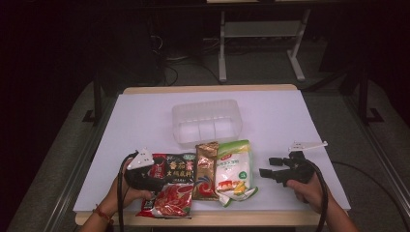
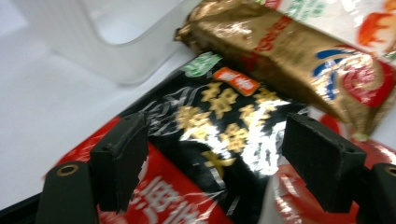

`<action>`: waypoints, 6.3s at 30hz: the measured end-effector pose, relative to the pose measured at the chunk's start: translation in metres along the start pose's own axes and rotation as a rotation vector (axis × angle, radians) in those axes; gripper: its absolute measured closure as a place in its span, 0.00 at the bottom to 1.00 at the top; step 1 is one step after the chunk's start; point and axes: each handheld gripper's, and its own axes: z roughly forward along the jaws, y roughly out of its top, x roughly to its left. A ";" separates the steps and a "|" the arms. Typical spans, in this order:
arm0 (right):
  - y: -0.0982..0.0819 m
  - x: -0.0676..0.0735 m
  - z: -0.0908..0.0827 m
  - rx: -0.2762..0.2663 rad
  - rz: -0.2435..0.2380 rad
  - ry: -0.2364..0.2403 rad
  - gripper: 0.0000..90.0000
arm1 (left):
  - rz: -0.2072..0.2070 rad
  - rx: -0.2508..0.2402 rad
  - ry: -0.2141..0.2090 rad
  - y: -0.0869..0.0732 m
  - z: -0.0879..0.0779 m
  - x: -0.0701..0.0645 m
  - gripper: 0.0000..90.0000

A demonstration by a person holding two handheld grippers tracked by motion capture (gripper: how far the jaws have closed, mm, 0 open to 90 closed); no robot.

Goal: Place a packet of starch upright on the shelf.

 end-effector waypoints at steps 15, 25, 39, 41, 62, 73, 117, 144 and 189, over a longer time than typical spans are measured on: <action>0.026 0.020 0.041 0.087 -0.023 0.141 0.21 | 0.021 -0.010 -0.001 0.000 -0.003 -0.003 0.29; 0.036 0.014 0.090 0.224 0.018 0.192 0.21 | 0.034 -0.001 -0.016 -0.001 0.001 -0.009 0.29; 0.036 0.033 0.078 0.156 -0.150 0.181 0.79 | 0.042 0.020 -0.056 0.014 0.020 -0.016 0.29; 0.034 0.037 0.073 0.133 -0.182 0.167 0.83 | 0.049 0.020 -0.064 0.020 0.024 -0.019 0.29; 0.045 0.071 0.006 -0.087 -0.385 0.001 0.91 | 0.088 -0.050 -0.177 0.071 0.071 -0.046 0.31; 0.057 0.087 0.004 -0.171 -0.419 -0.066 0.91 | 0.134 -0.063 -0.111 0.051 0.029 -0.037 0.32; 0.169 0.061 0.107 -0.301 -0.479 -0.559 0.91 | -0.066 -0.144 0.048 -0.036 -0.037 0.012 0.30; 0.152 0.038 0.145 -0.256 -0.447 -0.638 0.88 | -0.045 -0.101 0.004 -0.038 -0.027 0.010 0.30; 0.120 0.030 0.100 -0.202 -0.448 -0.473 0.77 | -0.036 -0.096 0.050 -0.036 -0.024 0.015 0.31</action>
